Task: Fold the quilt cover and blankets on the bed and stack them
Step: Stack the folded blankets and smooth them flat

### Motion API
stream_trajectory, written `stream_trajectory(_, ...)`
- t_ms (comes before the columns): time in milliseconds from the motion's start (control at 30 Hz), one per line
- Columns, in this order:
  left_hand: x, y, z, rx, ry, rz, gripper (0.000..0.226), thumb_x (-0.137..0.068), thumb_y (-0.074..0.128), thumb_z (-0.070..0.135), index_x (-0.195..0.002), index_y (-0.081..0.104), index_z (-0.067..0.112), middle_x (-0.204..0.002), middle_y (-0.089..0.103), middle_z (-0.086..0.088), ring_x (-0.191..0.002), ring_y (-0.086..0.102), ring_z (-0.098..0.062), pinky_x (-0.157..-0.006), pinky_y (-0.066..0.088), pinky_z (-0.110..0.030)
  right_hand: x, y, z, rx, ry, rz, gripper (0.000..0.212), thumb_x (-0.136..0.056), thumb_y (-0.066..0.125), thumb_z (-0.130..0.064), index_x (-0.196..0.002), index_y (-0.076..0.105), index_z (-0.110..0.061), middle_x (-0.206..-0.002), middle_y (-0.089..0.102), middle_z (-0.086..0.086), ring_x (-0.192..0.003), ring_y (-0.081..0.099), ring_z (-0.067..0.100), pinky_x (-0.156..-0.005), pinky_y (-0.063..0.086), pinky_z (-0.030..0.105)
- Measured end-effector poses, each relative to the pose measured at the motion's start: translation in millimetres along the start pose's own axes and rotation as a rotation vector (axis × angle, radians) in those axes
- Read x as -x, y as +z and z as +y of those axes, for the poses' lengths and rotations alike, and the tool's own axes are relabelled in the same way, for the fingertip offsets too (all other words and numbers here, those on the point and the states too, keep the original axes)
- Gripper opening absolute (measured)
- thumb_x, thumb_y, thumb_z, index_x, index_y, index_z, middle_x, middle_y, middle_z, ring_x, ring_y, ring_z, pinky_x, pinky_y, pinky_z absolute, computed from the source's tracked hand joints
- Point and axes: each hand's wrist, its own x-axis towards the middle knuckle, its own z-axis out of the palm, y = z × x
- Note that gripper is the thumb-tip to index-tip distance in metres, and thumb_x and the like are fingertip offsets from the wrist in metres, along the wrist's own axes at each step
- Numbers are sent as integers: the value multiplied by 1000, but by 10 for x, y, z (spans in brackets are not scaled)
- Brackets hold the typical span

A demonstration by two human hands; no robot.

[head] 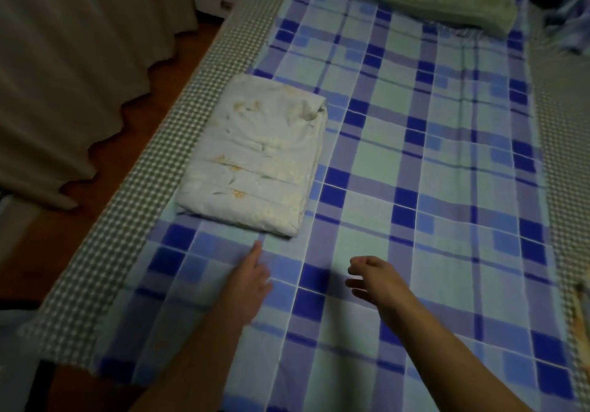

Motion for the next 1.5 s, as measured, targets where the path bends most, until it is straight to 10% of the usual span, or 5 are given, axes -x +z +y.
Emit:
stream_trajectory(567,613,2777,1891,137,318,-376,21,-98,53,20,-113,63,9,-107,72,-13,-95,70,-31,-74,59,-43,605,-1003,244,-647,44,368,27,-98,54,-15,-121,60,-2,-117,66,19,-99,66,33,-76,56,38)
stream_trajectory(900,774,1683,271,-555,115,-262,42,-77,77,16,-118,66,9,-115,72,-16,-107,67,-35,-102,48,-48,733,-2923,1104,-1118,-124,289,43,-72,77,-55,-97,63,-22,-111,61,8,-107,60,35,-96,47,59)
stream_trajectory(1133,123,700,-1616,-1701,234,360,99,-71,52,73,-153,32,21,-149,38,-29,-134,38,-48,-111,35,-53,59,-3198,2309,-73,356,494,31,-97,54,-24,-124,55,-8,-113,62,15,-97,60,32,-84,53,41)
stream_trajectory(1367,525,980,-2565,-2000,863,397,65,-95,35,52,-156,25,30,-162,15,-22,-146,13,-48,-116,13,-60,470,-1864,1511,623,-985,428,47,-100,50,-31,-145,44,-21,-160,27,5,-149,20,21,-120,16,34)
stream_trajectory(1500,337,503,-2490,-2164,812,218,71,-96,35,52,-158,4,38,-166,6,-11,-151,8,-38,-118,12,-56,-204,-2262,2385,1360,-1068,130,70,-97,51,-38,-157,18,-26,-166,9,8,-152,-1,34,-122,12,55)
